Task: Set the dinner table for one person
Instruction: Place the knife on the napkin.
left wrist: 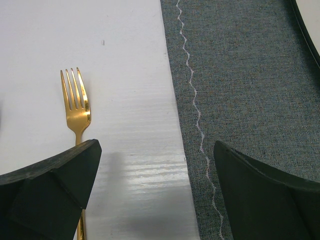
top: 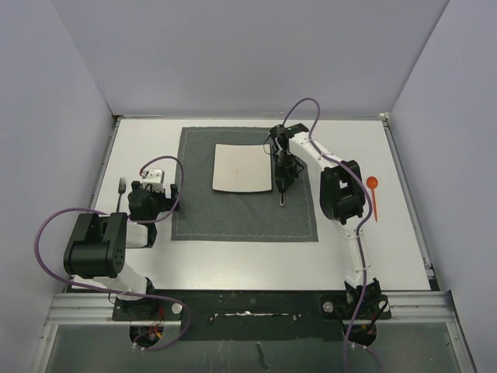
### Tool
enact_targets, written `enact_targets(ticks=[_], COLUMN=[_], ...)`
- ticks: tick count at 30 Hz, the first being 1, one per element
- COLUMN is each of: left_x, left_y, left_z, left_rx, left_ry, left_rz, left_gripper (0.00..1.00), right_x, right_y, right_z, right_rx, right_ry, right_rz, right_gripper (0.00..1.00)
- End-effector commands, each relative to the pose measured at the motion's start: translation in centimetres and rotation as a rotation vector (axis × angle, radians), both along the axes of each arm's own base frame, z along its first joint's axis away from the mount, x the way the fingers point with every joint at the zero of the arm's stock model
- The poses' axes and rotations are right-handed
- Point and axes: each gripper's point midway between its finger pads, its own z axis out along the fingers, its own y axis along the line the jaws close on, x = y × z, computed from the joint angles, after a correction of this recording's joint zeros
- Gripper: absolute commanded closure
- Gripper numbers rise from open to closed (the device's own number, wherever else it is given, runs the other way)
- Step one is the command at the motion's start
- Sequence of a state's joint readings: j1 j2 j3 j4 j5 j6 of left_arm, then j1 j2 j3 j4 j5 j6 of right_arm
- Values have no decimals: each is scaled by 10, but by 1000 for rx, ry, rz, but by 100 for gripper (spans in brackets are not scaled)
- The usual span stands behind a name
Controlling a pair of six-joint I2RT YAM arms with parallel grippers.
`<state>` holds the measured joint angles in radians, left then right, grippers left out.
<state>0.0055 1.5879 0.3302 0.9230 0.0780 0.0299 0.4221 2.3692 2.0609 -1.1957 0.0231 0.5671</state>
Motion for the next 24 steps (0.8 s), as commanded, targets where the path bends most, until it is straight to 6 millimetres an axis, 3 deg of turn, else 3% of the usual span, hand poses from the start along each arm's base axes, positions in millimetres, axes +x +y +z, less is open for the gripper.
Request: enact_targets(ticks=[1,24], left_x=[12,12], left_y=[1,1], left_z=[12,12], left_rx=[-8,-8], left_ry=[-47,-48], left_rz=[9,10], left_gripper=[2,2], right_x=[-2,-3], right_y=[3,-1], right_z=[-3,-7], right_rx=[-8,-34], right_ry=[-1,13], right_rz=[-9,-17], right_gripper=[100,100])
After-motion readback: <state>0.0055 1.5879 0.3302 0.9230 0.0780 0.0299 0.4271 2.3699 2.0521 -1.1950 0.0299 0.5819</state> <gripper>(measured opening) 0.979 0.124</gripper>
